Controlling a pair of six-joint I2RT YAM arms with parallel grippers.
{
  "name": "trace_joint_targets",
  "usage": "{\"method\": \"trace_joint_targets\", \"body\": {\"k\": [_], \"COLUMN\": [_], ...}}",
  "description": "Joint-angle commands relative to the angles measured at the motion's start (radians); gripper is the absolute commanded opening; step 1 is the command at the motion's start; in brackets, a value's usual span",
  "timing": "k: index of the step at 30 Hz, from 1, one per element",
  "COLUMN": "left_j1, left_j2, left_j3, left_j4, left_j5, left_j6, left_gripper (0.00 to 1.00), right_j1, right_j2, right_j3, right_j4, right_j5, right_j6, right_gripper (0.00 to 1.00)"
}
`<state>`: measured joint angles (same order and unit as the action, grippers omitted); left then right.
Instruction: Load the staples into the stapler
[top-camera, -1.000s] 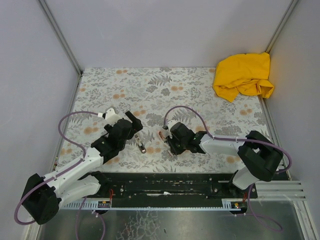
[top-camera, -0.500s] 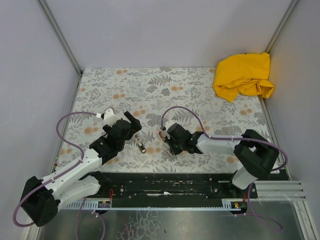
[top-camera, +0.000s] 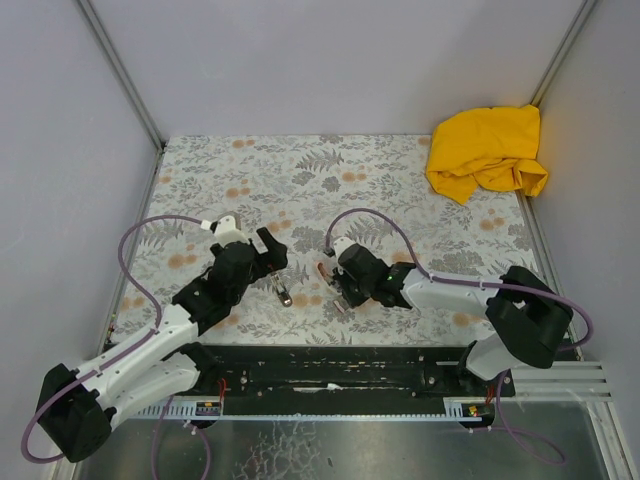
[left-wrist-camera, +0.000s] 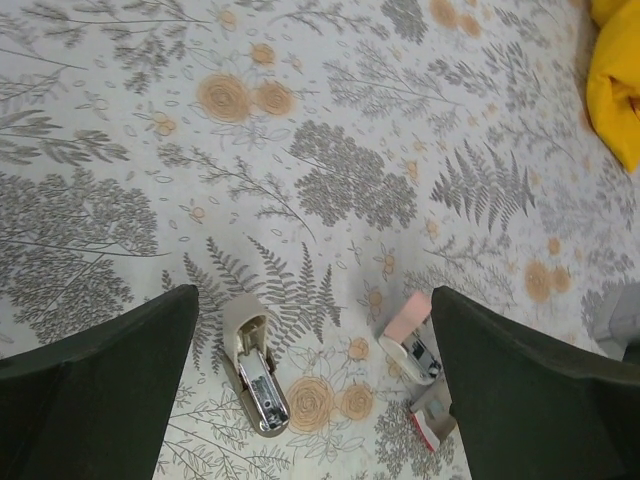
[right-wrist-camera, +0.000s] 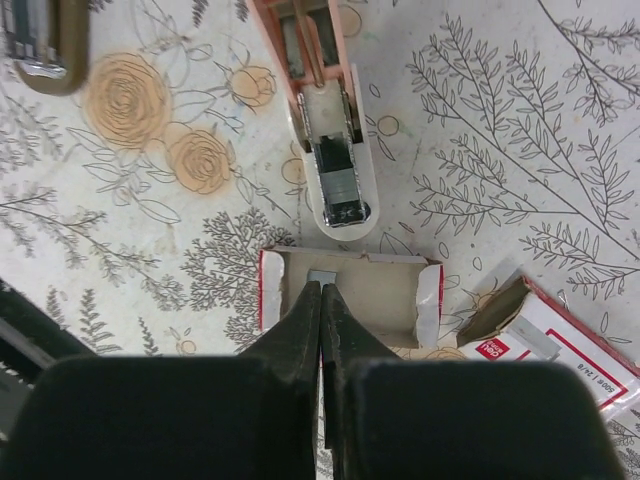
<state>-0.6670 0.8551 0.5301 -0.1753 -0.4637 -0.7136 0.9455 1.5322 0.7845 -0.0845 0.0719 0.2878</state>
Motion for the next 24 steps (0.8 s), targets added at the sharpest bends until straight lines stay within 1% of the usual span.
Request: {"method": "trace_joint_targets", "body": {"k": [1, 4, 7, 12, 19, 21, 24], "left_j1": [-0.003, -0.003, -0.004, -0.003, -0.003, -0.003, -0.003], "left_j2": [-0.006, -0.014, -0.024, -0.029, -0.035, -0.039, -0.045], "left_j3": [-0.026, -0.051, -0.075, -0.096, -0.110, -0.113, -0.118], "left_j4": [0.131, 0.179, 0.210, 0.223, 0.226, 0.223, 0.221], "left_j5": [0.161, 0.246, 0.296, 0.311, 0.311, 0.311, 0.306], "left_j6": [0.126, 0.140, 0.144, 0.137, 0.132, 0.131, 0.128], "left_gripper": [0.98, 0.96, 0.96, 0.96, 0.96, 0.96, 0.96], "right_j1": [-0.018, -0.036, -0.036, -0.030, 0.005, 0.007, 0.011], "right_j2": [-0.058, -0.070, -0.066, -0.029, 0.005, 0.012, 0.028], "right_j3": [0.023, 0.022, 0.033, 0.037, 0.057, 0.067, 0.083], "right_j4": [0.001, -0.009, -0.045, -0.070, -0.053, -0.049, -0.047], "right_j5": [-0.049, -0.064, -0.030, -0.006, 0.006, 0.007, 0.010], "right_j6": [0.003, -0.003, -0.036, -0.040, -0.026, -0.021, -0.018], "right_gripper": [0.00, 0.00, 0.01, 0.21, 0.40, 0.44, 0.46]}}
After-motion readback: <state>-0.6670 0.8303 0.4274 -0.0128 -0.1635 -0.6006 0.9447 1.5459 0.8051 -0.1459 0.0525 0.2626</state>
